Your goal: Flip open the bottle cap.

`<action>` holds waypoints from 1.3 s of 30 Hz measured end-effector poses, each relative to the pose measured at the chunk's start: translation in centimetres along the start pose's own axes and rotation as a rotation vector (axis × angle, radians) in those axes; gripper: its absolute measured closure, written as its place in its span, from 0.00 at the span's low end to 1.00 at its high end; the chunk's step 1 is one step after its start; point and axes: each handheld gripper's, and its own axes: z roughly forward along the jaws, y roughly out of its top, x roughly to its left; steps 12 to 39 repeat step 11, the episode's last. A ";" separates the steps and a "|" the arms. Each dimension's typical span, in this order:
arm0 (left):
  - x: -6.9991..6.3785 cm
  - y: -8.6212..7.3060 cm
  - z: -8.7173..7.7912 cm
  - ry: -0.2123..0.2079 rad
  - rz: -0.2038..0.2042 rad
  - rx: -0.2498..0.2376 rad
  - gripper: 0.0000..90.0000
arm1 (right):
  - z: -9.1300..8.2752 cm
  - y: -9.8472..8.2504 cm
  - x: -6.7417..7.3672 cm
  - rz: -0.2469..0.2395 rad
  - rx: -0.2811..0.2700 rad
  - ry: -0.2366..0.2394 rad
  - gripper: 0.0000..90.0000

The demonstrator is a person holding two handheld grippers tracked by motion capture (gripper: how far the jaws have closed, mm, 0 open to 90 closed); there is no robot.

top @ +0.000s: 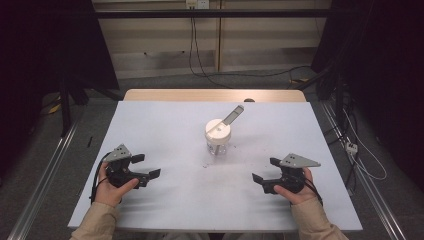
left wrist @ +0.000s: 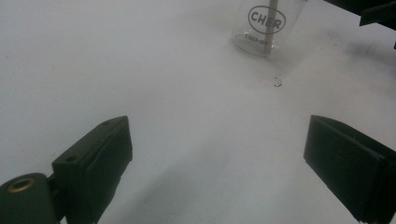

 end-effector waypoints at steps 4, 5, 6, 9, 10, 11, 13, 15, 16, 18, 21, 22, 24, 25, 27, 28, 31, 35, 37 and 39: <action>0.2 -0.2 -0.2 0.008 -0.004 -0.006 0.08 | -0.3 -0.2 -0.2 -0.007 0.008 -0.003 0.10; 0.2 -0.3 -0.3 0.010 -0.007 -0.004 0.08 | -0.3 -0.2 -0.2 -0.004 0.005 -0.003 0.10; 0.2 -0.3 -0.3 0.010 -0.004 -0.001 0.08 | -0.4 -0.3 -0.3 -0.006 0.006 -0.004 0.10; 0.3 -0.4 -0.3 0.016 -0.002 -0.001 0.08 | -0.6 -0.4 -0.4 0.000 0.004 -0.006 0.10; 0.2 -0.4 -0.3 0.020 0.000 -0.002 0.08 | -0.6 -0.4 -0.4 -0.002 0.004 -0.008 0.10; 0.2 -0.4 -0.2 0.022 0.003 -0.001 0.08 | -0.6 -0.4 -0.4 -0.002 0.006 -0.010 0.10; 0.2 -0.4 -0.2 0.022 0.003 -0.001 0.08 | -0.6 -0.4 -0.4 -0.002 0.006 -0.010 0.10; 0.2 -0.4 -0.2 0.022 0.003 -0.001 0.08 | -0.6 -0.4 -0.4 -0.002 0.006 -0.010 0.10; 0.2 -0.4 -0.2 0.022 0.003 -0.001 0.08 | -0.6 -0.4 -0.4 -0.002 0.006 -0.010 0.10; 0.2 -0.4 -0.2 0.022 0.003 -0.001 0.08 | -0.6 -0.4 -0.4 -0.002 0.006 -0.010 0.10; 0.2 -0.4 -0.2 0.022 0.003 -0.001 0.08 | -0.6 -0.4 -0.4 -0.002 0.006 -0.010 0.10; 0.2 -0.4 -0.2 0.022 0.003 -0.001 0.08 | -0.6 -0.4 -0.4 -0.002 0.006 -0.010 0.10; 0.2 -0.4 -0.2 0.022 0.003 -0.001 0.08 | -0.6 -0.4 -0.4 -0.002 0.006 -0.010 0.10; 0.2 -0.4 -0.2 0.022 0.003 -0.001 0.08 | -0.6 -0.4 -0.4 -0.002 0.006 -0.010 0.10; 0.2 -0.4 -0.2 0.022 0.003 -0.001 0.08 | -0.6 -0.4 -0.4 -0.002 0.006 -0.010 0.10; 0.2 -0.4 -0.2 0.022 0.003 -0.001 0.08 | -0.6 -0.4 -0.4 -0.002 0.006 -0.010 0.10; 0.2 -0.4 -0.2 0.022 0.003 -0.001 0.08 | -0.6 -0.4 -0.4 -0.002 0.006 -0.010 0.10; 0.2 -0.4 -0.2 0.022 0.003 -0.001 0.08 | -0.6 -0.4 -0.4 -0.002 0.006 -0.010 0.10; 0.2 -0.4 -0.2 0.022 0.003 -0.001 0.08 | -0.6 -0.4 -0.4 -0.002 0.006 -0.010 0.10; 0.2 -0.4 -0.2 0.022 0.003 -0.001 0.08 | -0.6 -0.4 -0.4 -0.002 0.006 -0.010 0.10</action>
